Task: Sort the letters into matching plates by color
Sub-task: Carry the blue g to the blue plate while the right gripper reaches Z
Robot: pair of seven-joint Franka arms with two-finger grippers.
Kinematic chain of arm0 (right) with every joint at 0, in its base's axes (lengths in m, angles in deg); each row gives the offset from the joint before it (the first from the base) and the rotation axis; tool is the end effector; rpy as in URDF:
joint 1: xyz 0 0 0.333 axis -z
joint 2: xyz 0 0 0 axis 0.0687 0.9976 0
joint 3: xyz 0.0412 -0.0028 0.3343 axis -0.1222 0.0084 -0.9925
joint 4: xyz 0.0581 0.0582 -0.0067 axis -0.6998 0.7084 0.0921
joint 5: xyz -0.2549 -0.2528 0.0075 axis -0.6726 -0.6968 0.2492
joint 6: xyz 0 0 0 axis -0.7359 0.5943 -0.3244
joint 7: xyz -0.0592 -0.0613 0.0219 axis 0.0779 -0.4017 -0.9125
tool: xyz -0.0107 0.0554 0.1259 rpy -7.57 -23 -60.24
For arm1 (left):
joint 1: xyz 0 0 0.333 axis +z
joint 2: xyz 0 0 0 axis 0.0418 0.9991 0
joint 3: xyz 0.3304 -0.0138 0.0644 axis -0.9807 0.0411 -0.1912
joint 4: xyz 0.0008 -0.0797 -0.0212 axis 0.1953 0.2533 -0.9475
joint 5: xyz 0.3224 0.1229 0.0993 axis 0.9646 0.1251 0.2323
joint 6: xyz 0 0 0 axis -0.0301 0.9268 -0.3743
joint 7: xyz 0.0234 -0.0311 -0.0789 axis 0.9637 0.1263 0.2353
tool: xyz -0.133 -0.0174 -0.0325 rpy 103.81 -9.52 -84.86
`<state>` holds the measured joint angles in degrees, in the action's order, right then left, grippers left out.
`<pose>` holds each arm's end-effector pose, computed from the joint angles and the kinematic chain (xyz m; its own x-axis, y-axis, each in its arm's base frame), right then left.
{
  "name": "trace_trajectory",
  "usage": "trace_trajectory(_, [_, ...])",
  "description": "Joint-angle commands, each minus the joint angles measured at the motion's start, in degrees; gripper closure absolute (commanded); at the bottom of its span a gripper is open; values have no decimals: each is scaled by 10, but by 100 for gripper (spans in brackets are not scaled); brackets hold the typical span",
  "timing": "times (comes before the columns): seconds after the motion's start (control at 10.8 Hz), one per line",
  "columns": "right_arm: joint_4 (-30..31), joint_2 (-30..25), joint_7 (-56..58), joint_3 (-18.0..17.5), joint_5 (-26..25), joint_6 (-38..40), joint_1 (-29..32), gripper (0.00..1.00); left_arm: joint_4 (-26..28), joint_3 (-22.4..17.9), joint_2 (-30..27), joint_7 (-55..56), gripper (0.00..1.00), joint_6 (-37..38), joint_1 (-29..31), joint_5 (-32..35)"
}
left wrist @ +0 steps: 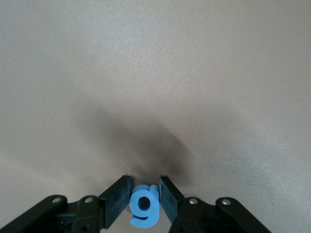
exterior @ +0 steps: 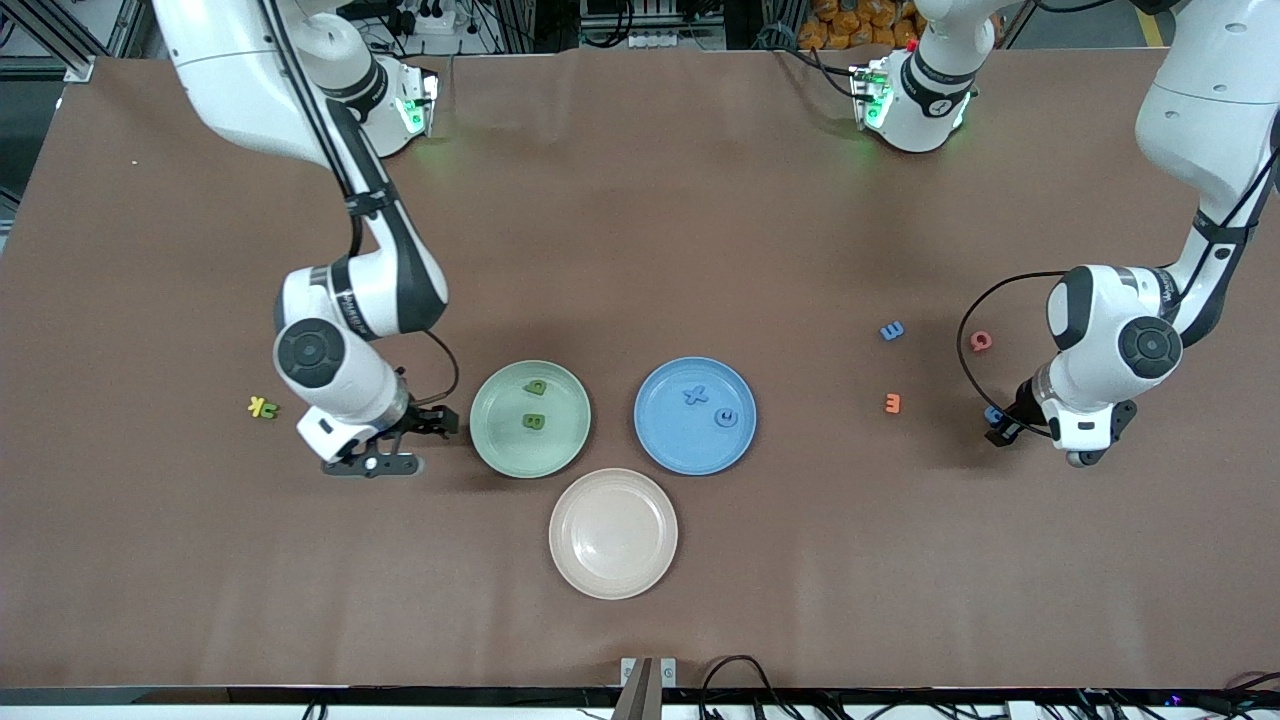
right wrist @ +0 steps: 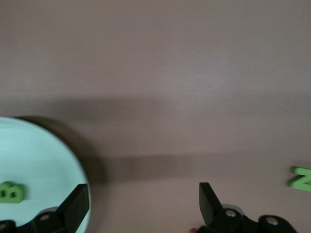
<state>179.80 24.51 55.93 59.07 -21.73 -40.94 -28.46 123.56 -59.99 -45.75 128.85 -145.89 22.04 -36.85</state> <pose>0.6281 0.1742 0.2752 0.9999 -0.0026 0.0171 -0.0034 -0.9989 0.0470 0.5994 0.0562 0.1933 0.7141 0.6992 0.0341 0.6998 -0.7143 -0.0083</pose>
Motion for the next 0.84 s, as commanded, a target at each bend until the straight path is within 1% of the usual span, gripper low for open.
trace_trajectory(0.0, [15,-12,8,-9,-7,-2,54,0,-9,8,-23,19,100,34,0,22])
trace_trajectory(0.09, [17,-17,9,-10,-5,-4,76,0,-10,8,-23,19,100,35,-1,22])
trace_trajectory(0.19, [33,-24,12,-10,-5,-14,91,0,-12,10,-23,19,100,35,-1,22])
trace_trajectory(0.37, [111,-47,65,-10,0,-102,119,0,-19,35,-23,22,100,36,-2,20])
trace_trajectory(0.46, [137,-54,76,-11,0,-125,128,0,-21,53,-23,24,100,41,-4,20])
trace_trajectory(0.65, [162,-65,83,-10,0,-127,138,0,-32,90,-22,46,100,68,-15,18])
trace_trajectory(0.74, [172,-67,93,-11,0,-129,145,0,-37,94,-22,68,100,76,-41,19])
